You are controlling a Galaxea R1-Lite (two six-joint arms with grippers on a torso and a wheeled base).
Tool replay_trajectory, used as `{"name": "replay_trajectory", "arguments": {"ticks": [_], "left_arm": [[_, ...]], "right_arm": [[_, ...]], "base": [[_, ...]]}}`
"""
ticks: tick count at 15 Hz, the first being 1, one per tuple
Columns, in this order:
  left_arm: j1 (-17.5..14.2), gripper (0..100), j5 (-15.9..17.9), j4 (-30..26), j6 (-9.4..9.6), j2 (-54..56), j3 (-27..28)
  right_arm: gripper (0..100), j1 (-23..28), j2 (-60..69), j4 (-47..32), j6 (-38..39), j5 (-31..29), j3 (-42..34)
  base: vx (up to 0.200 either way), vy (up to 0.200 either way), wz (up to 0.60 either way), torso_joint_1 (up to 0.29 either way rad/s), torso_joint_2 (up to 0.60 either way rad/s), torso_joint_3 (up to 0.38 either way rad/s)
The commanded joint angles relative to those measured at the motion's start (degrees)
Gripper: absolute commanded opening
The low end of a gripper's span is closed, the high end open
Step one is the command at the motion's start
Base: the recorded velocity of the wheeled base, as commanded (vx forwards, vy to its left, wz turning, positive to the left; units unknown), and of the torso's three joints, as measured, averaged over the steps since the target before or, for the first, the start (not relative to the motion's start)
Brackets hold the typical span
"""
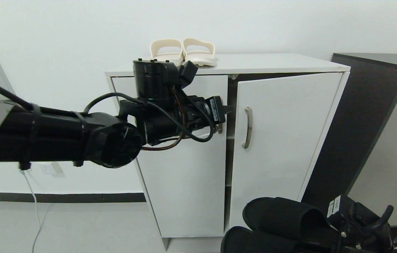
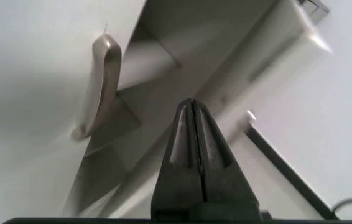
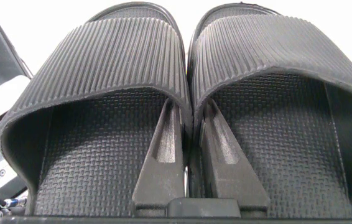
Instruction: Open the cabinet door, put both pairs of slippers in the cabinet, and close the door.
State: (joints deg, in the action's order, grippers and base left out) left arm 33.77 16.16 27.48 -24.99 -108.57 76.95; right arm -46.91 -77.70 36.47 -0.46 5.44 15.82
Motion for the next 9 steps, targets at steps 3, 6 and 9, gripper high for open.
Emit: {"name": "replay_trajectory", "arguments": {"ticks": [3,6,9], "left_arm": [[-0.11,0,0.01,1.88,-1.02,-6.39,4.18],[-0.11,0,-0.08,1.97,-1.02,-6.39,4.0],[0.6,0,-0.17,2.23,-1.02,-5.95,3.03]], "right_arm": [[0,-0.11,0.01,-0.09,-0.5,0.01,-0.18],[0,-0.11,-0.34,-0.09,-1.03,-0.08,-0.27],[0,-0.2,-0.34,-0.09,-1.12,-0.08,-0.27]], "base": [[0.0,0.0,0.0,0.0,0.0,0.0],[0.0,0.0,0.0,0.0,0.0,0.0],[-0.133,0.0,0.0,0.003,0.0,0.002]]}}
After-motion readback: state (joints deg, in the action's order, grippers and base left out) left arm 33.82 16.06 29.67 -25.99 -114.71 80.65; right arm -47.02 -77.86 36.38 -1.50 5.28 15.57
